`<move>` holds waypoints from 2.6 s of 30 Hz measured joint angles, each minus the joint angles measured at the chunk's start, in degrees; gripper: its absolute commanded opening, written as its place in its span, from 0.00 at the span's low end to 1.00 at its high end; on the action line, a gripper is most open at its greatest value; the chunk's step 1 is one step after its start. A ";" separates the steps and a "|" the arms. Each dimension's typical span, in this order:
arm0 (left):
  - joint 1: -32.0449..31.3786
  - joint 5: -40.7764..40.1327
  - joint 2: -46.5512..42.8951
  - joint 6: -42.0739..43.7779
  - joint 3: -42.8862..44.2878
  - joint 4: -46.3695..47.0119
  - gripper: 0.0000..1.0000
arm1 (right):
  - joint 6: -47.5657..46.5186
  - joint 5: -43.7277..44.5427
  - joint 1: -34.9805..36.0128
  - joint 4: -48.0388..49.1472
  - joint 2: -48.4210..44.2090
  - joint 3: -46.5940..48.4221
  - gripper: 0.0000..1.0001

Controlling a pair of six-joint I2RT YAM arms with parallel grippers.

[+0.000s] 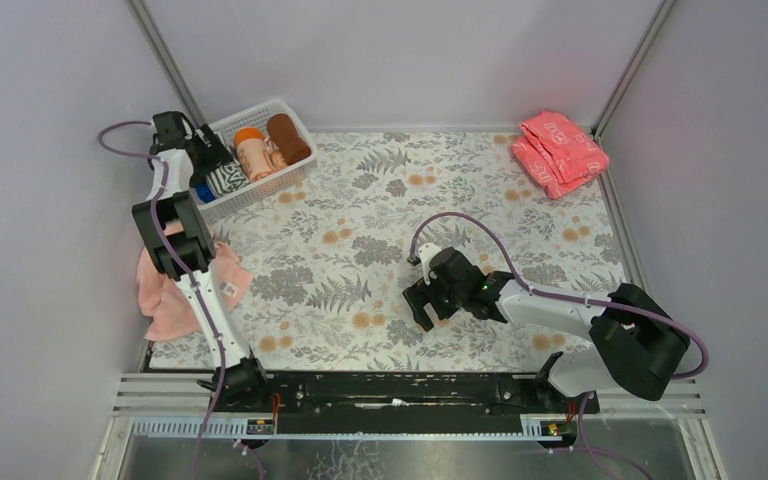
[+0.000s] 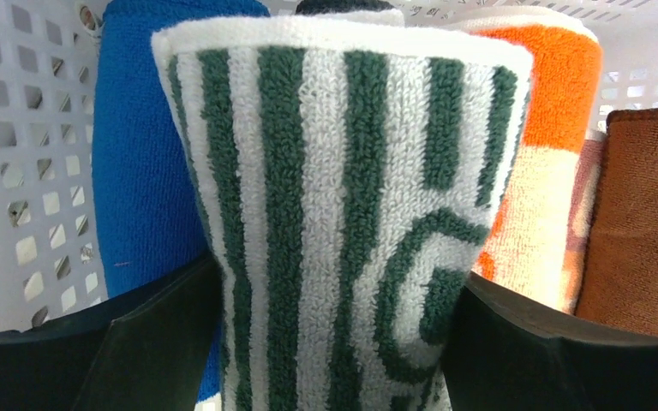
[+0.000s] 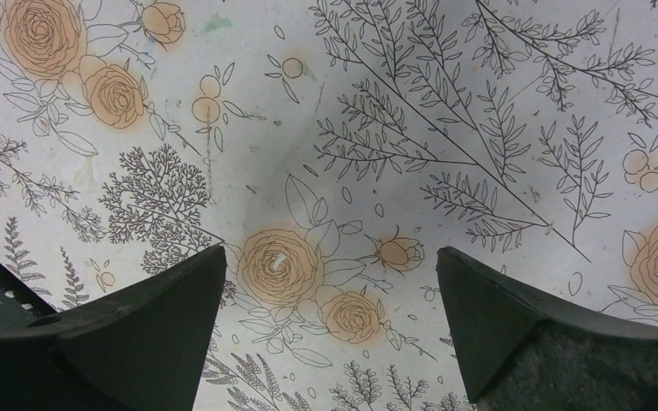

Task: Roll the towels
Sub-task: Place the towel in the bin.

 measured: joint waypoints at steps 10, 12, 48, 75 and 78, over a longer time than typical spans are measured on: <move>0.09 -1.44 -5.31 -2.64 -6.82 2.47 0.97 | 0.00 0.00 0.00 0.00 -0.09 0.00 1.00; 0.13 -1.92 -6.84 -3.39 -8.87 3.45 1.00 | 0.00 0.00 0.00 0.00 -0.20 0.00 1.00; -1.95 -5.92 -1.01 -6.01 -3.87 2.82 0.83 | 0.02 0.02 0.00 0.02 -0.92 0.00 1.00; -2.36 -5.44 -16.04 -7.72 -23.80 14.56 1.00 | 0.07 0.02 -0.02 0.02 -0.92 -0.17 1.00; -2.36 -5.29 -18.03 -7.98 -26.34 16.94 1.00 | 0.07 0.09 -0.02 0.02 -0.92 -0.17 1.00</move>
